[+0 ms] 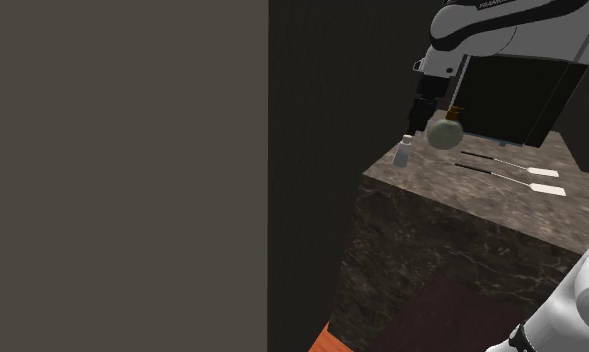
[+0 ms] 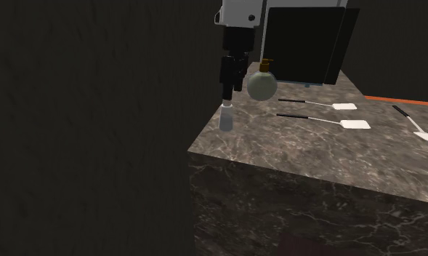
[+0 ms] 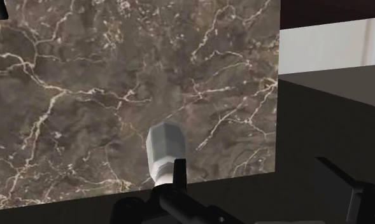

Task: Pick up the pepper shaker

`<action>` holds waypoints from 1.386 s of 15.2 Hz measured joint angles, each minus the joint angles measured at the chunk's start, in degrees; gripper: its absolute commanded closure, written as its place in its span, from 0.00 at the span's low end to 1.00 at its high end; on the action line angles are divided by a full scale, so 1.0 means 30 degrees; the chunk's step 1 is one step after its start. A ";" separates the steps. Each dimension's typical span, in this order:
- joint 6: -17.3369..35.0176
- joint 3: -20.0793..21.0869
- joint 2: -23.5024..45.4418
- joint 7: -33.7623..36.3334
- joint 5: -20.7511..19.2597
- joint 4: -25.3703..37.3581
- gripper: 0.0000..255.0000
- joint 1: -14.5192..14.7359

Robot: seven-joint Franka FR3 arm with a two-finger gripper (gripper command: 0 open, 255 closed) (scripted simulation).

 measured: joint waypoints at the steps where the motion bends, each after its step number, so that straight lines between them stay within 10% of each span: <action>1: 0.0329 -0.0242 0.0533 -0.0431 0.0207 0.0238 0.00 -0.0092; 13: 0.2371 -0.1014 0.3670 -0.2315 0.1645 0.1411 0.00 -0.0480; 14: 0.2422 -0.1022 0.3702 -0.2341 0.1659 0.1391 1.00 -0.0488; 21: 0.2477 -0.1032 0.3719 -0.2374 0.1674 0.1377 1.00 -0.0499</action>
